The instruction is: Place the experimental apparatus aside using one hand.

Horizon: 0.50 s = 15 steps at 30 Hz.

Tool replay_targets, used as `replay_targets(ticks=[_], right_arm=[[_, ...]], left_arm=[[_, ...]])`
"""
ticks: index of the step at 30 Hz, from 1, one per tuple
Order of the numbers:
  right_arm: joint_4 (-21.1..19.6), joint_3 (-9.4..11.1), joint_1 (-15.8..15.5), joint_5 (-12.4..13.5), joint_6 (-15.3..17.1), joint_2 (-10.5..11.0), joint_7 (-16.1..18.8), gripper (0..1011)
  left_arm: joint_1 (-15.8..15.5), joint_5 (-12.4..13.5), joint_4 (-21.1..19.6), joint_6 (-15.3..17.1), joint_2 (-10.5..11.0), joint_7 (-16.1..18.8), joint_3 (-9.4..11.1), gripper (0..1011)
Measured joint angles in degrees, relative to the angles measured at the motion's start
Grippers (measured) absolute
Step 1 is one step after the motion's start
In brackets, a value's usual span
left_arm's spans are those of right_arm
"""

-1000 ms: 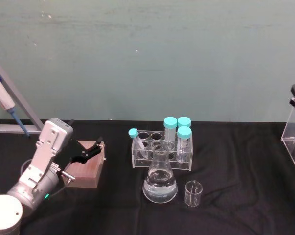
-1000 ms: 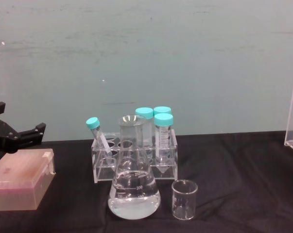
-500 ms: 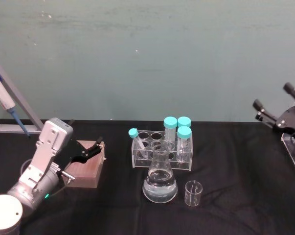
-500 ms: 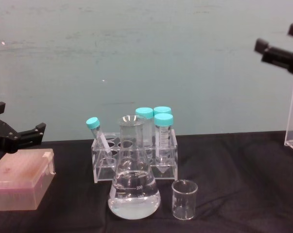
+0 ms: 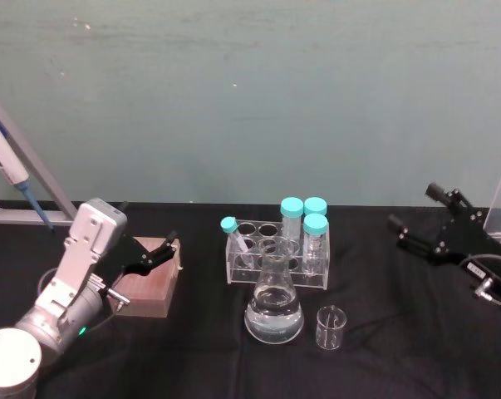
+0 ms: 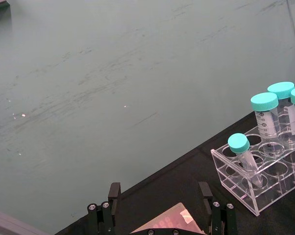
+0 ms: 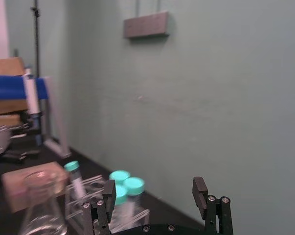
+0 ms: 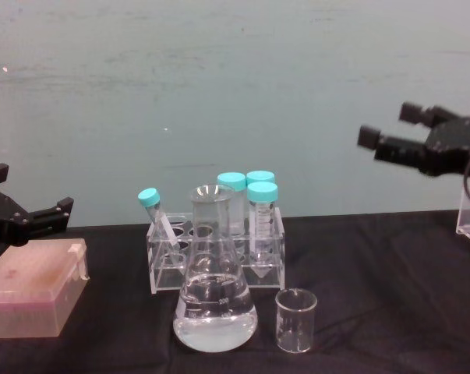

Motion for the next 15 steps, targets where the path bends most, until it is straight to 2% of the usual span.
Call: replay_targets(ticks=[6,15], right_arm=[[1.7,-2.7,0.8,1.0,1.5,0.7,3.3,1000],[4.1,-6.1,1.9,0.9,1.7,0.9,5.4,1000]], left_arm=[[0.0,0.0,0.0,0.0,0.0,0.0,0.0,1000],[0.0,0.0,0.0,0.0,0.0,0.0,0.0,1000]])
